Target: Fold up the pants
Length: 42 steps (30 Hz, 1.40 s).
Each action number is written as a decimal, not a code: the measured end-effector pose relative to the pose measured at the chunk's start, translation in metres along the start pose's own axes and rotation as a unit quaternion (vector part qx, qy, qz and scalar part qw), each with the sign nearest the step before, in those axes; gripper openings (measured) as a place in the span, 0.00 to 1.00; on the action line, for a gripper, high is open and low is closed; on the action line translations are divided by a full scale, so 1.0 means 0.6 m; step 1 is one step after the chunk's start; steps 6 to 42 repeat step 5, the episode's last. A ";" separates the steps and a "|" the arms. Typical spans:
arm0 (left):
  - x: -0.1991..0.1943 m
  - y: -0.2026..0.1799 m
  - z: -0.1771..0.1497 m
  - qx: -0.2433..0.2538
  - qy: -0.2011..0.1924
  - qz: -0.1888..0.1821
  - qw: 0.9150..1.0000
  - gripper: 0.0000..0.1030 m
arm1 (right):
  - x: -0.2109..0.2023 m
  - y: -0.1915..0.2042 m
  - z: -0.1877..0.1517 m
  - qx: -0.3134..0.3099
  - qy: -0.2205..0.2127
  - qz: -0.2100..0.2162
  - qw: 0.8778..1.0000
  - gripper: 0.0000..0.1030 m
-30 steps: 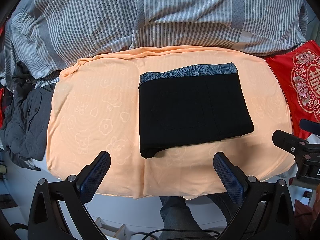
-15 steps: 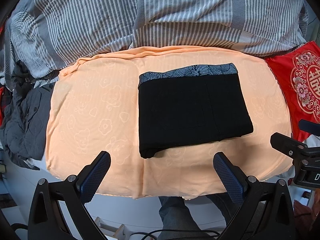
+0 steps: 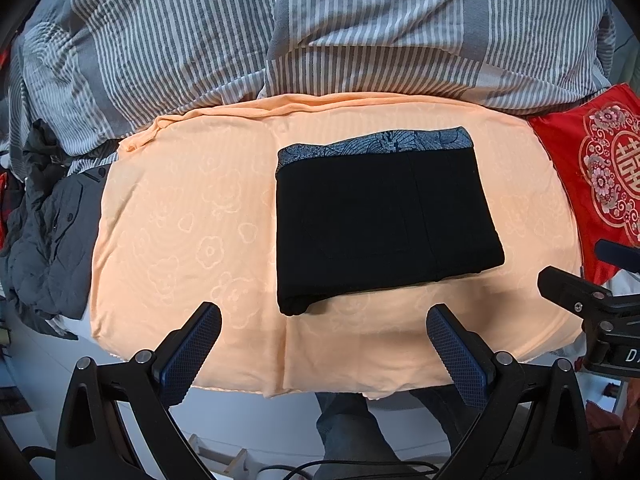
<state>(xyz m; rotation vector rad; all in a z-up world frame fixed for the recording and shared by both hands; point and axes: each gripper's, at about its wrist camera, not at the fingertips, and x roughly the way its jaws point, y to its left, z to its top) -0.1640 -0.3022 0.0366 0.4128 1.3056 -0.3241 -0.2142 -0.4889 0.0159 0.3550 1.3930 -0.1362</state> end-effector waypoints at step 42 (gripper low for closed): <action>-0.009 -0.002 0.000 0.004 -0.015 -0.006 1.000 1.00 | 0.000 0.000 -0.001 0.001 0.000 -0.001 1.000 1.00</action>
